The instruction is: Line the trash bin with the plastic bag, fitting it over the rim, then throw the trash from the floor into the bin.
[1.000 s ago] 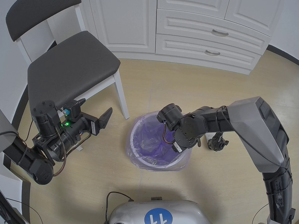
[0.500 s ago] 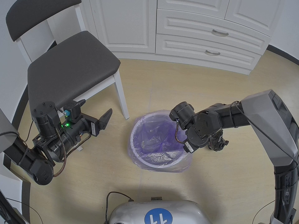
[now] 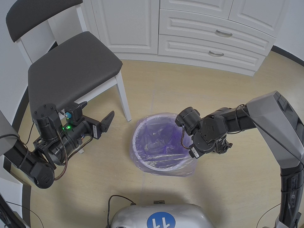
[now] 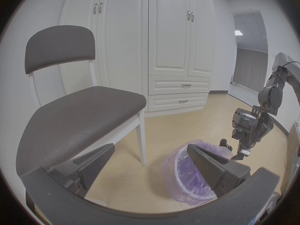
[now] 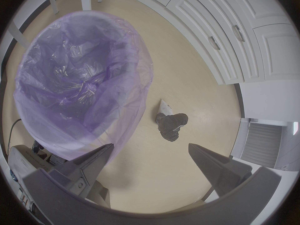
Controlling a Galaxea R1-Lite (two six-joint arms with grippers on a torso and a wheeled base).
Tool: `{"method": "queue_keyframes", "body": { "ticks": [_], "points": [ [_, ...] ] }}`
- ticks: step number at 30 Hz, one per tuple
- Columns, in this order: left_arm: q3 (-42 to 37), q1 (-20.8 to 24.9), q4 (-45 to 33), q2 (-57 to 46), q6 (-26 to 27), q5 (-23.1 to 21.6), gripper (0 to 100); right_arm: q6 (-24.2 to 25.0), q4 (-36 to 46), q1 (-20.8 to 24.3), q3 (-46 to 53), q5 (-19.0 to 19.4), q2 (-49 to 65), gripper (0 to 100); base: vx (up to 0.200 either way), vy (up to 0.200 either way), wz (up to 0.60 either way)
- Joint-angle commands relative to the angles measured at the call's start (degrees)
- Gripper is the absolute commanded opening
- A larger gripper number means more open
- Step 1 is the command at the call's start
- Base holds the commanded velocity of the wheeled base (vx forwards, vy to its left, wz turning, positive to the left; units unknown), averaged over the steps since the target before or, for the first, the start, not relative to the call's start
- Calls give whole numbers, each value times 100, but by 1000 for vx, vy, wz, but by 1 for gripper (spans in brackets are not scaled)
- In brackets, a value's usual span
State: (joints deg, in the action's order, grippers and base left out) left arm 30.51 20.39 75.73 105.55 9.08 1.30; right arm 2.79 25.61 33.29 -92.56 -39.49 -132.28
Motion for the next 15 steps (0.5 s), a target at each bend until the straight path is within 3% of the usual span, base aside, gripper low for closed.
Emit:
{"method": "queue_keyframes", "body": {
  "ticks": [1, 15],
  "points": [
    [-2, -9, 3, 1, -3, 1, 100, 20, 5, 2, 81, -7, 27, 100, 0, 0, 0],
    [-45, 0, 3, 10, -3, 1, 100, 389, -496, 2, 590, 37, 62, 100, 0, 0, 0]
  ]
}}
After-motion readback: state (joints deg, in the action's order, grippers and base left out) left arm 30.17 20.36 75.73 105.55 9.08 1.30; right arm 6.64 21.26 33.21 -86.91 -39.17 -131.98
